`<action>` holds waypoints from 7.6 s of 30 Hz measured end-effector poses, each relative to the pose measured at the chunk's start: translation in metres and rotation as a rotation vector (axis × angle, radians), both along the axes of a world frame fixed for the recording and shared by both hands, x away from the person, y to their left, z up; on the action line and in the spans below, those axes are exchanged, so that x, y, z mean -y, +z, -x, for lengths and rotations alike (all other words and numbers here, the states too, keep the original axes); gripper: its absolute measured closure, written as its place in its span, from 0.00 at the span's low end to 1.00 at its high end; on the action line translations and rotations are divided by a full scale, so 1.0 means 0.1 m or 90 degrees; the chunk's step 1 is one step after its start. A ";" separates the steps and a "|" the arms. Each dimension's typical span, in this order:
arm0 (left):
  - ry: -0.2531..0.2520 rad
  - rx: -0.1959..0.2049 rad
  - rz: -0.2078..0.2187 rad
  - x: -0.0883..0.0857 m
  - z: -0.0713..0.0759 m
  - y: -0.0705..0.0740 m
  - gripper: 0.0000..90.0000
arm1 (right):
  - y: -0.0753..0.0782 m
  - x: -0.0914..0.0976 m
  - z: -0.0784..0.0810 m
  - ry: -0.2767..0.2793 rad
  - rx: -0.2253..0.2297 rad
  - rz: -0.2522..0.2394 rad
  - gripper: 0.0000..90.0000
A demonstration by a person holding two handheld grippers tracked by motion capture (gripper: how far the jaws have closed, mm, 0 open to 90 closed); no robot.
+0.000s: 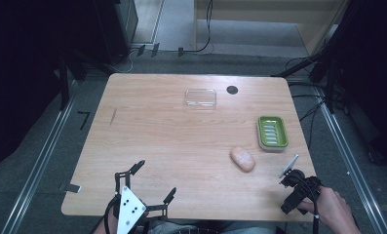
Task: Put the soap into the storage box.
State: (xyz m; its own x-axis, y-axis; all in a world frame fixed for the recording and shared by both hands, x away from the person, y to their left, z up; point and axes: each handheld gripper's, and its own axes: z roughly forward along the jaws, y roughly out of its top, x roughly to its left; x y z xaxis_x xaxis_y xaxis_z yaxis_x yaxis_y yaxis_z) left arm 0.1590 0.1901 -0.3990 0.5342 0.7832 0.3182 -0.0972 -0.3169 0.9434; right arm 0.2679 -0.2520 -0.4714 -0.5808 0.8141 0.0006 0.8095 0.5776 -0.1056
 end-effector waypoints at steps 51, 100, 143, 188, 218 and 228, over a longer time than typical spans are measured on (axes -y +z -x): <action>-0.011 -0.011 0.035 0.00 -0.03 0.01 0.00 | 0.39 -0.69 -0.29 0.086 0.054 -0.025 0.00; -0.023 -0.008 0.017 0.02 -0.02 0.00 0.00 | 0.37 -1.29 -0.91 0.098 0.037 -0.041 0.01; -0.024 -0.006 0.017 0.02 -0.02 0.00 0.00 | 0.05 -1.44 -1.29 0.045 0.023 -0.017 0.23; -0.026 -0.004 0.013 0.03 -0.01 0.00 0.00 | 0.18 -1.38 -1.30 0.047 0.013 -0.015 0.37; -0.029 -0.003 0.012 0.03 -0.02 0.00 0.00 | 0.36 -1.15 -1.26 0.034 0.008 -0.009 0.37; -0.028 -0.004 0.011 0.03 -0.02 0.00 0.00 | 0.41 -1.06 -1.24 0.026 0.009 -0.008 0.37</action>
State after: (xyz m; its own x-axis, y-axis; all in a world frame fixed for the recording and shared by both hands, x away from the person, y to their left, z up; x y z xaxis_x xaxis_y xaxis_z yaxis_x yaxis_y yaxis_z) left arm 0.1606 0.1867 -0.3995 0.5698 0.7645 0.3012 -0.1053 -0.2956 0.9495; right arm 0.3921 -0.1456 -0.4302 -0.6137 0.7895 0.0025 0.7864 0.6116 -0.0873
